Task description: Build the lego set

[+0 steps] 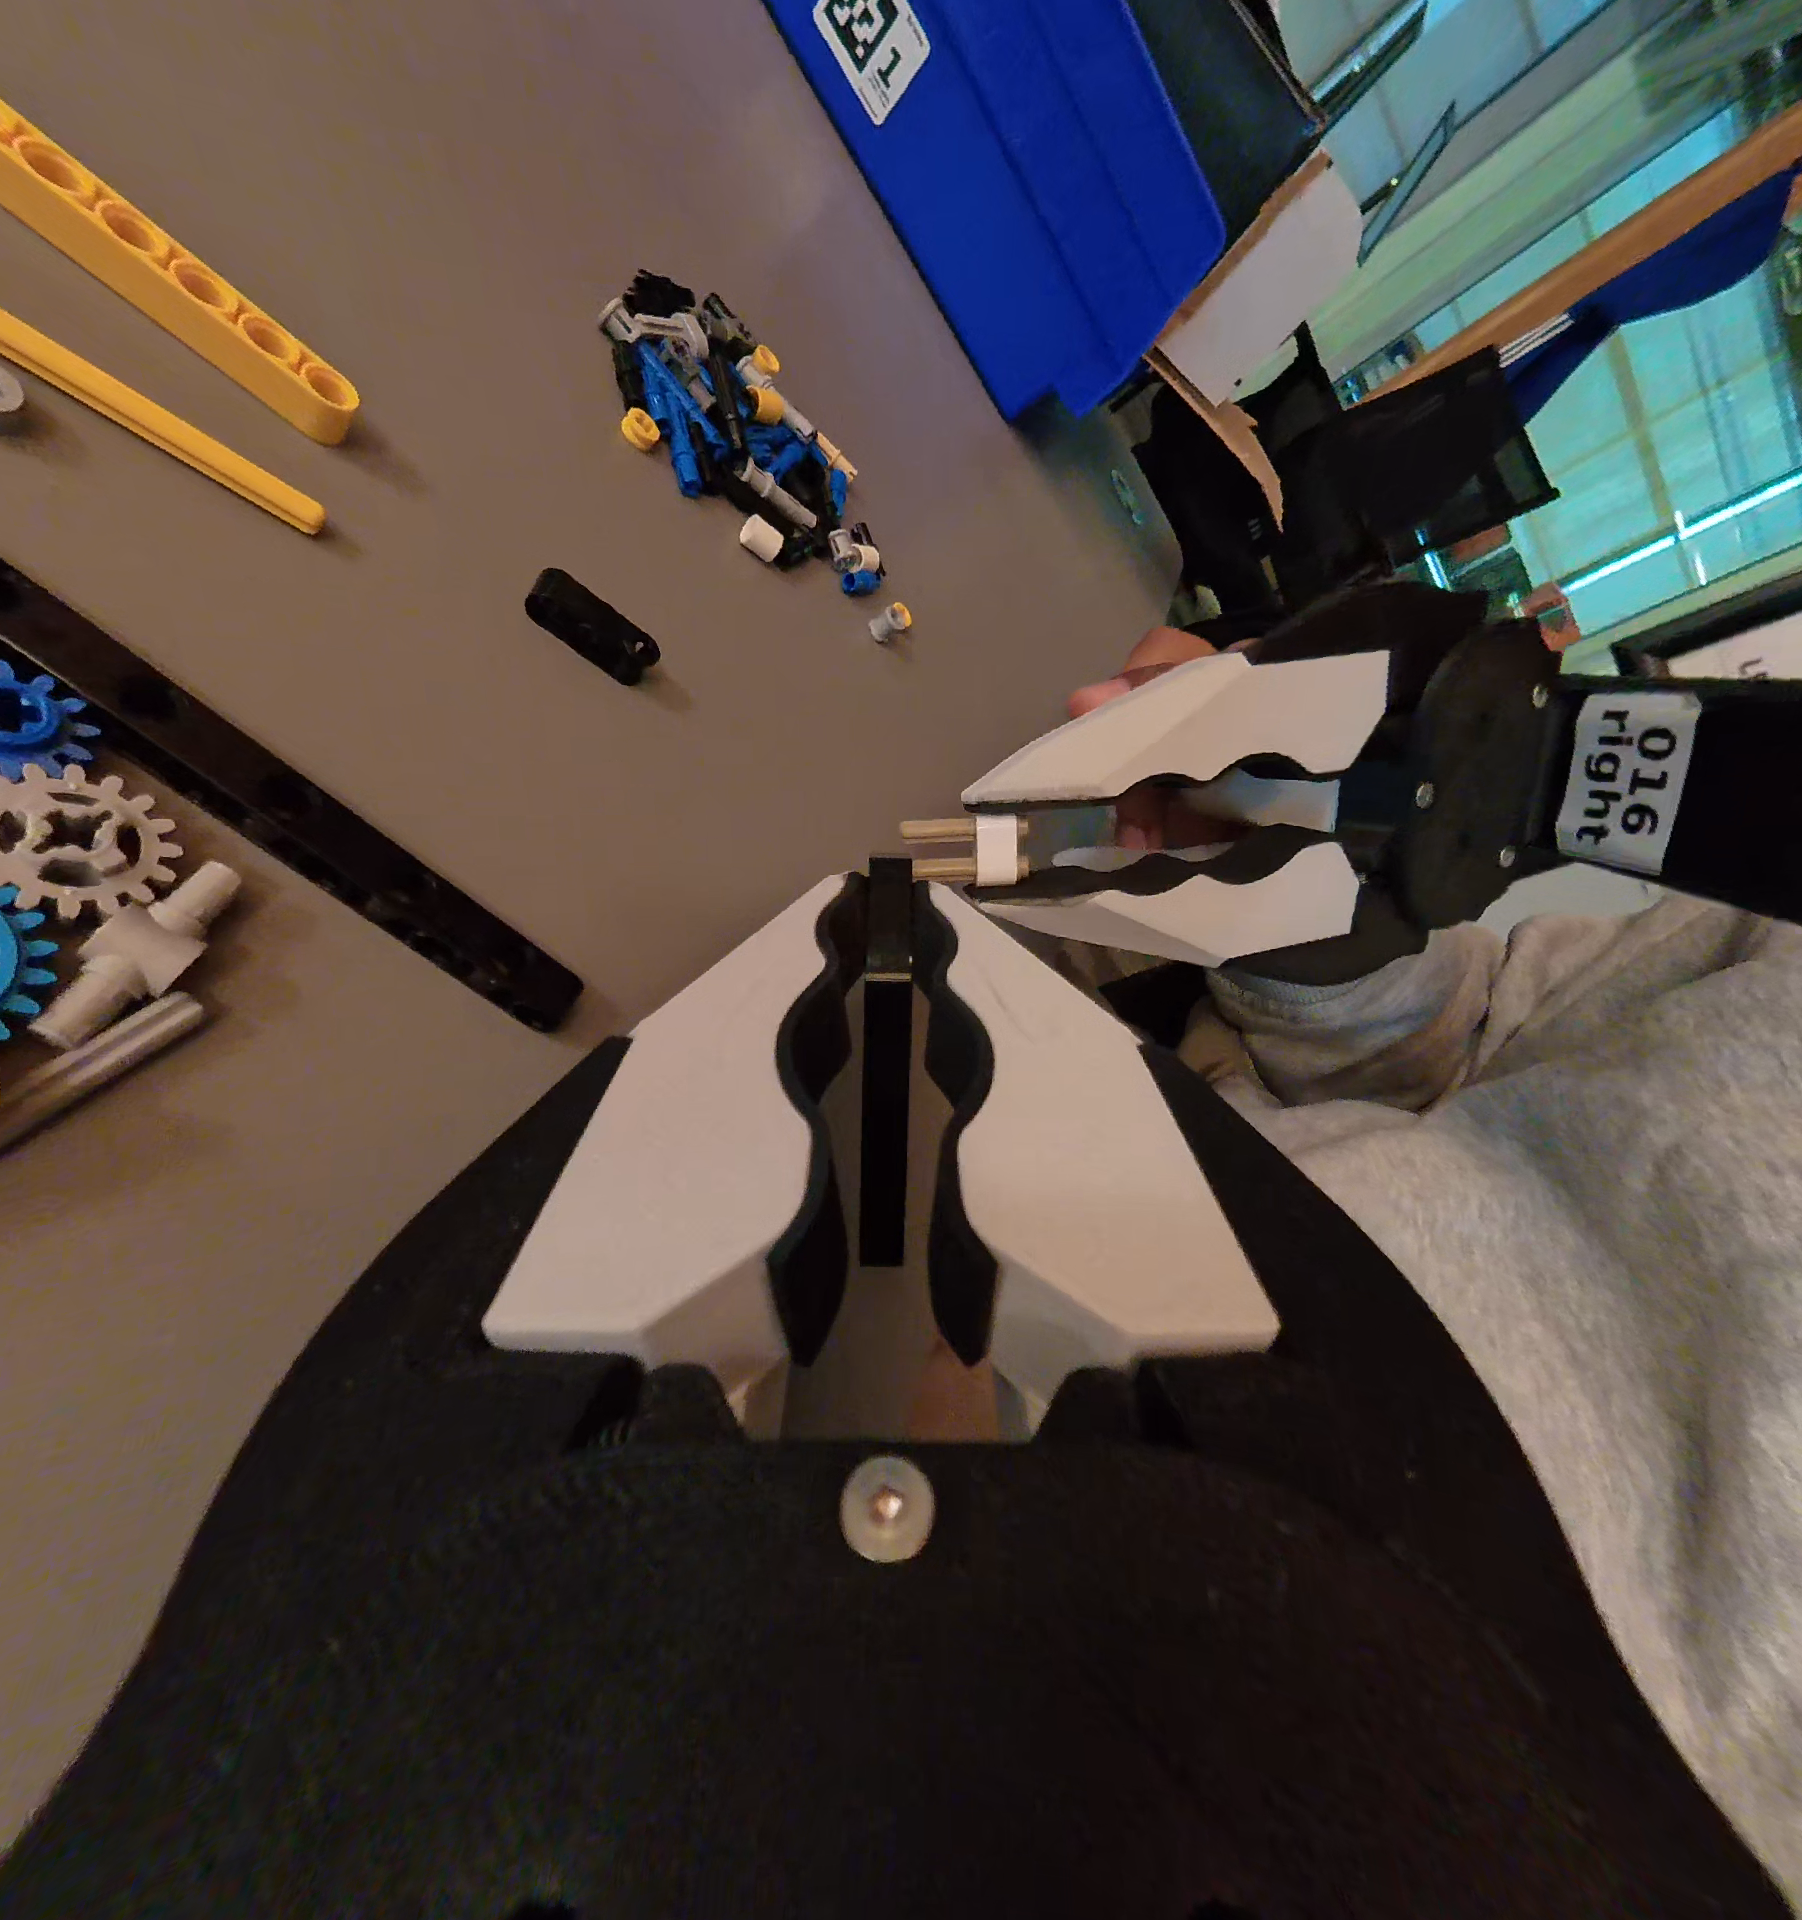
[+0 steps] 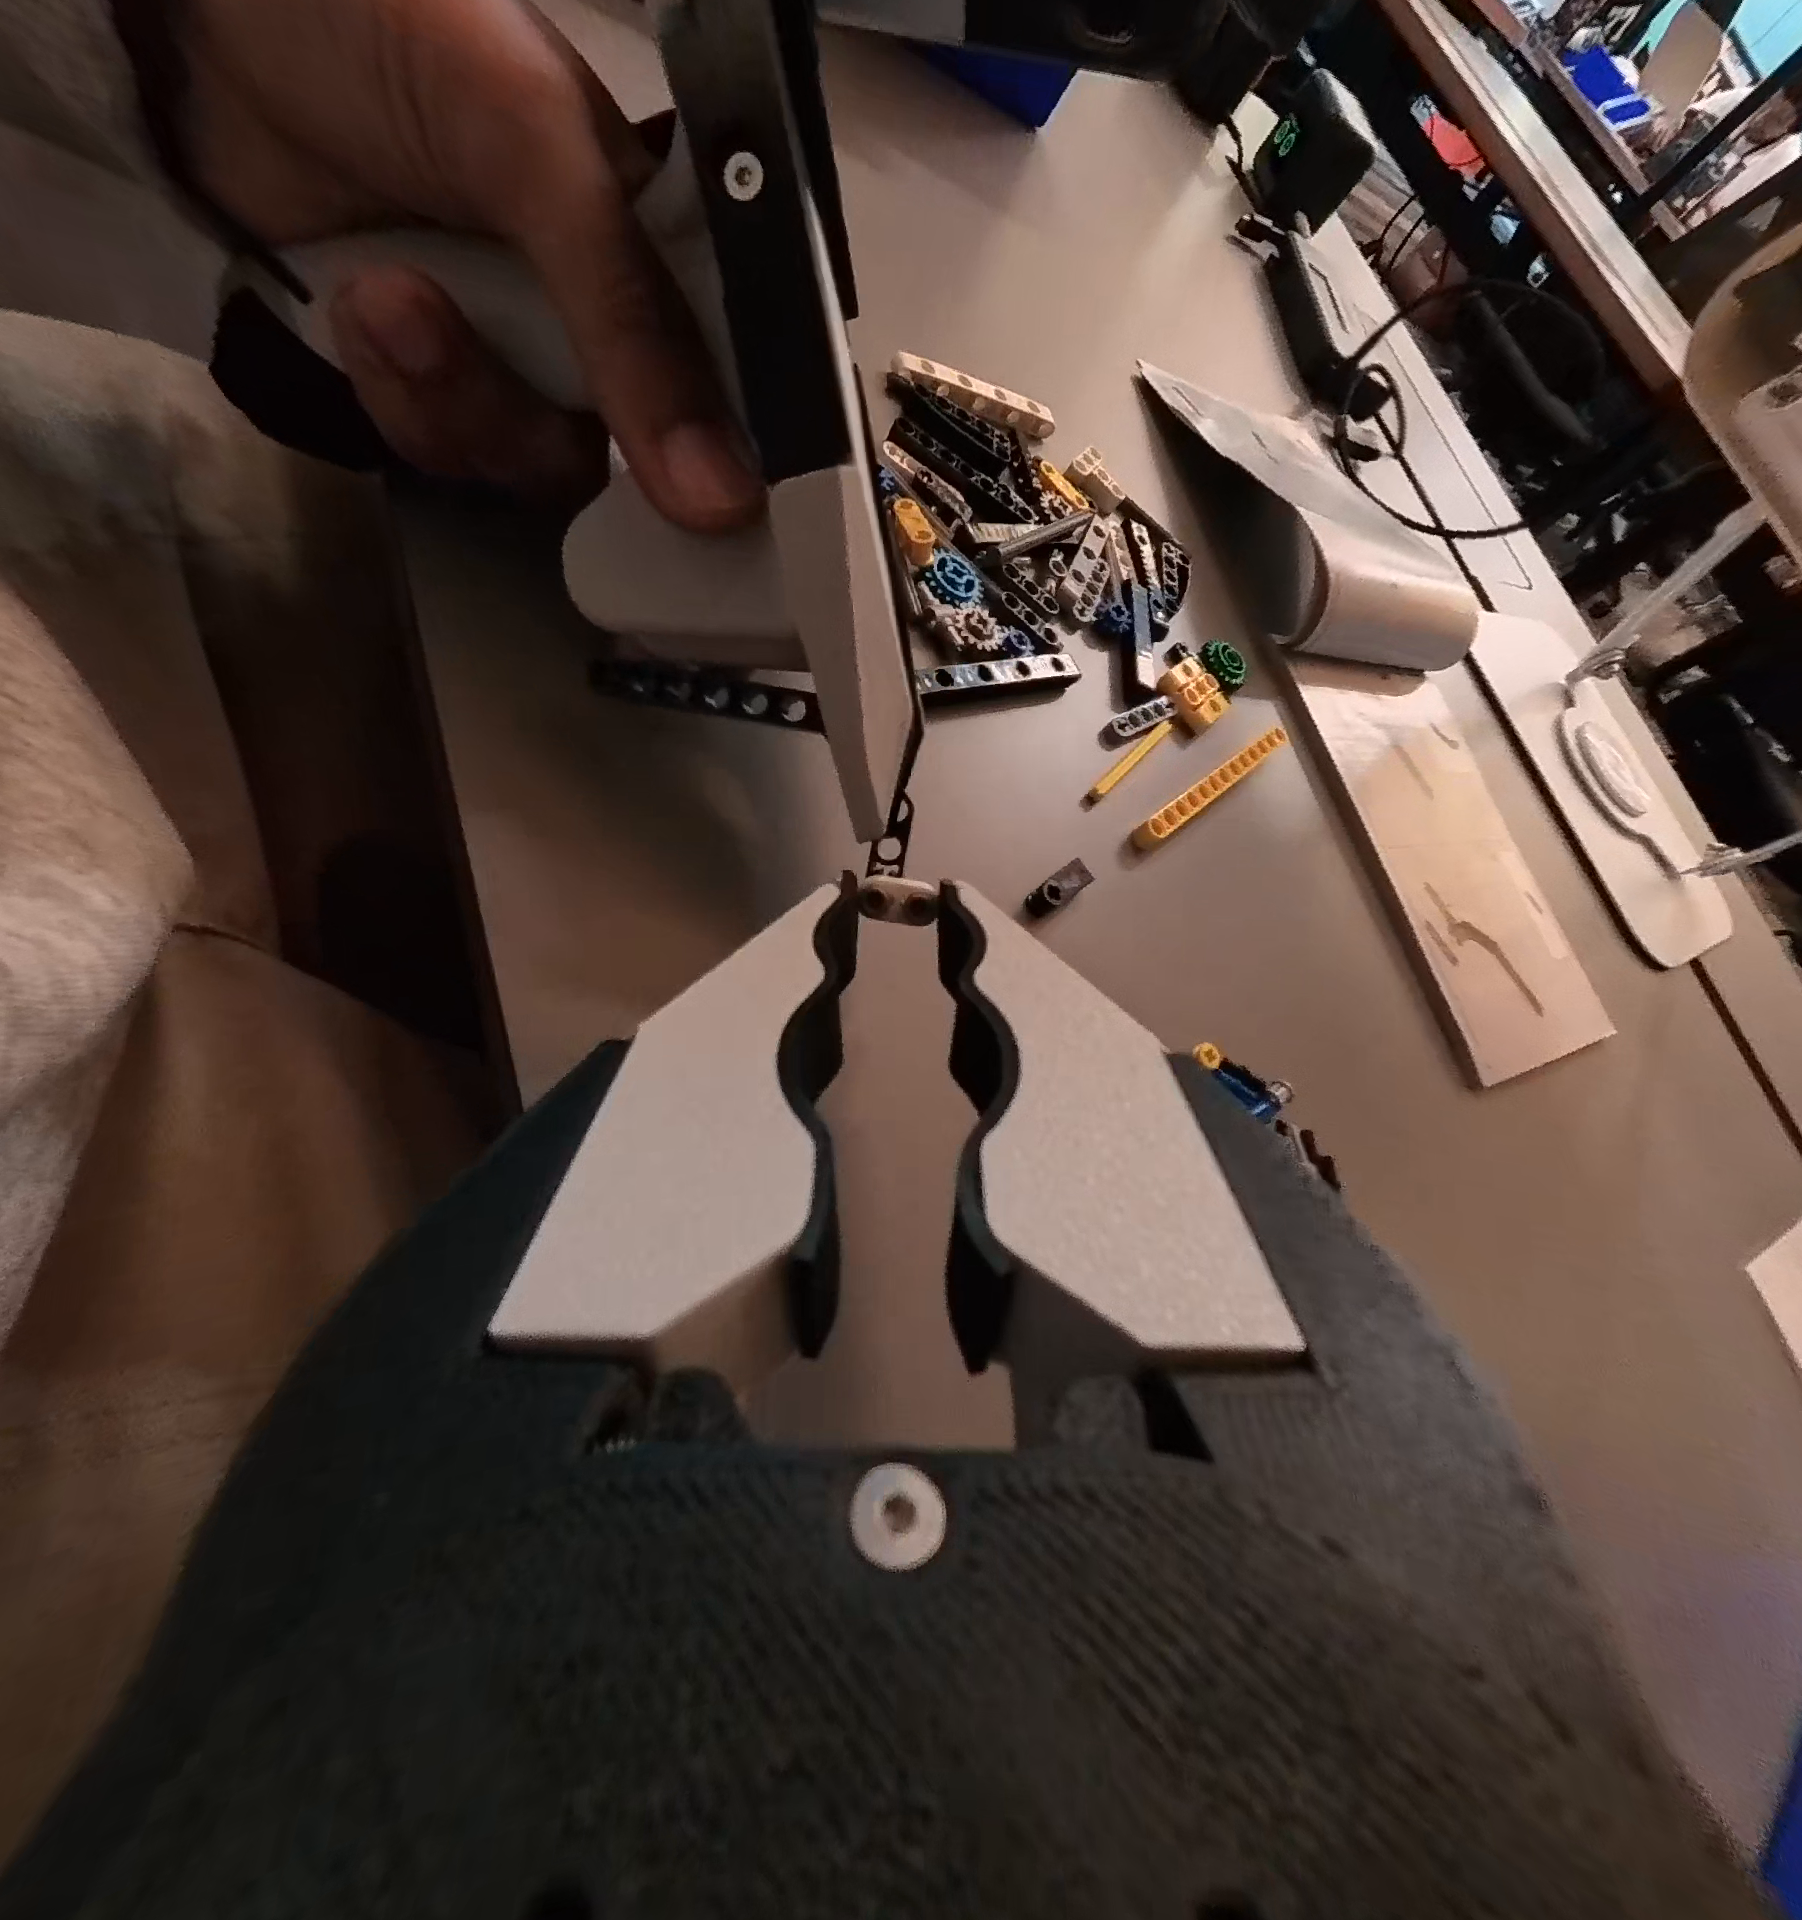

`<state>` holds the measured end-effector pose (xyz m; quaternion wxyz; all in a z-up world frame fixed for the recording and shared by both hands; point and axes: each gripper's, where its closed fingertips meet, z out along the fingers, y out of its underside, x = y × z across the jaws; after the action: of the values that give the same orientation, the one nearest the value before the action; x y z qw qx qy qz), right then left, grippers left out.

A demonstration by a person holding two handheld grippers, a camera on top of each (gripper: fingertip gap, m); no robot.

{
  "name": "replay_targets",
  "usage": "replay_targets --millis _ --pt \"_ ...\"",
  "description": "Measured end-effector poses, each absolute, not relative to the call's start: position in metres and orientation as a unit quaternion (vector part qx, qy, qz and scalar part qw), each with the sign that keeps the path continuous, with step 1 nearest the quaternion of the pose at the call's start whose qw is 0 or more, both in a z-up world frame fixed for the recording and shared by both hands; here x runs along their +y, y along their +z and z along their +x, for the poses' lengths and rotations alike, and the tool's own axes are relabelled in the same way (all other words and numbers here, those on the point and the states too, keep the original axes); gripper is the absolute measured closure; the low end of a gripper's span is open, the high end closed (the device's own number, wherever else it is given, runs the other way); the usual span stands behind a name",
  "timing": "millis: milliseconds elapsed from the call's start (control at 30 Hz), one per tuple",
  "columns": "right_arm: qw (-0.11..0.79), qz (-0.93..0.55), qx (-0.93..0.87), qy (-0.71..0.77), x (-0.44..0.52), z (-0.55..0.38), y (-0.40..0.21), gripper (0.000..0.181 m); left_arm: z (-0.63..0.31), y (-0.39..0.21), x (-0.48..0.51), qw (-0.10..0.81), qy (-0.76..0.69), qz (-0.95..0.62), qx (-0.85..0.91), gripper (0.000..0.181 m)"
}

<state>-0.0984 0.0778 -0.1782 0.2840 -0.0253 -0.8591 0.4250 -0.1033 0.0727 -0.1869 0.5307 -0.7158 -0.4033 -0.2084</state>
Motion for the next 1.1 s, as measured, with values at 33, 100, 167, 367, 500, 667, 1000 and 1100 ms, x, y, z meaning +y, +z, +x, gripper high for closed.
replay_targets --millis 33,100,167,367,500,667,1000,1100 --pt "0.284 -0.027 -0.860 0.423 0.078 -0.098 -0.179 0.167 -0.103 -0.187 0.073 0.530 -0.209 -0.716 -0.404 0.176" --pt "0.268 -0.043 -0.864 0.425 0.078 -0.097 -0.179 0.167 -0.102 -0.188 0.073 0.528 -0.210 -0.719 -0.401 0.175" --pt "0.262 -0.046 -0.863 0.429 0.079 -0.097 -0.181 0.167 -0.102 -0.189 0.073 0.525 -0.211 -0.720 -0.402 0.175" --pt "0.271 -0.044 -0.860 0.430 0.078 -0.098 -0.183 0.167 -0.102 -0.190 0.072 0.520 -0.211 -0.722 -0.405 0.175" --pt "0.270 -0.044 -0.858 0.435 0.078 -0.099 -0.184 0.167 -0.103 -0.191 0.072 0.518 -0.209 -0.723 -0.407 0.175" --pt "0.276 -0.036 -0.857 0.434 0.077 -0.098 -0.186 0.167 -0.102 -0.192 0.071 0.515 -0.207 -0.728 -0.403 0.175" --pt "0.300 -0.030 -0.859 0.415 0.077 -0.101 -0.191 0.167 -0.104 -0.195 0.070 0.509 -0.197 -0.730 -0.411 0.174" --pt "0.310 -0.028 -0.859 0.407 0.077 -0.102 -0.192 0.167 -0.105 -0.195 0.070 0.509 -0.195 -0.730 -0.413 0.174"
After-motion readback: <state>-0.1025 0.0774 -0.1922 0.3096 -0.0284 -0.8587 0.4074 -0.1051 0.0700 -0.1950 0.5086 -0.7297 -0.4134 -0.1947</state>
